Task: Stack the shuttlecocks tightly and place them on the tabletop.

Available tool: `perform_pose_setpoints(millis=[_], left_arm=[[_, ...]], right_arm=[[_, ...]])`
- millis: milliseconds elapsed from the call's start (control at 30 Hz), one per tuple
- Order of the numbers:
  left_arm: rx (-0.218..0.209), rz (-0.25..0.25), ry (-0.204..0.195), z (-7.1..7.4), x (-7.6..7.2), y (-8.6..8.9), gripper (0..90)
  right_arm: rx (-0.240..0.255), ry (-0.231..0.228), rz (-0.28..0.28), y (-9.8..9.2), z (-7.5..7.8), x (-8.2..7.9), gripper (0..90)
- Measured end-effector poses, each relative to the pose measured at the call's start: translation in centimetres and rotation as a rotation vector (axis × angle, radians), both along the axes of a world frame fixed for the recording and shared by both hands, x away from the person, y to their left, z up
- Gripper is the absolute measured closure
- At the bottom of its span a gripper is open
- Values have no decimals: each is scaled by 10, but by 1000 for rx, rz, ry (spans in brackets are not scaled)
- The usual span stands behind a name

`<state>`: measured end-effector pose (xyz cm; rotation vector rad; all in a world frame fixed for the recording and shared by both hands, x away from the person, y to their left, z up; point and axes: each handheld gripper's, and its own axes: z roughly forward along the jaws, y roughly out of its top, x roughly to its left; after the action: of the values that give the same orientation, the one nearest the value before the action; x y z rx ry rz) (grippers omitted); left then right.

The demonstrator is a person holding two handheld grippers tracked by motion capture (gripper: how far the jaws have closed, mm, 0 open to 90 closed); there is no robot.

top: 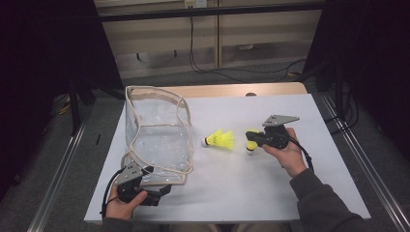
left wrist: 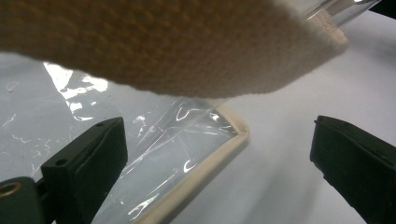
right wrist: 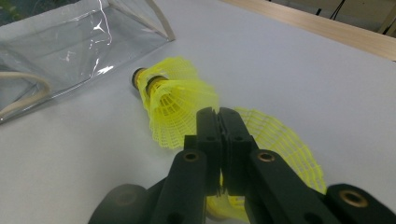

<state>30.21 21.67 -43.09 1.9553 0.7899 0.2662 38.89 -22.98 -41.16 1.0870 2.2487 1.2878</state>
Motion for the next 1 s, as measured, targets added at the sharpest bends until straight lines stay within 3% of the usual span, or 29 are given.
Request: perform_pose_setpoints(millis=[1000], left_arm=[[2, -1, -3, 0, 0, 0, 40]], right_arm=[[-25, 41, -4, -27, -10, -27, 825]])
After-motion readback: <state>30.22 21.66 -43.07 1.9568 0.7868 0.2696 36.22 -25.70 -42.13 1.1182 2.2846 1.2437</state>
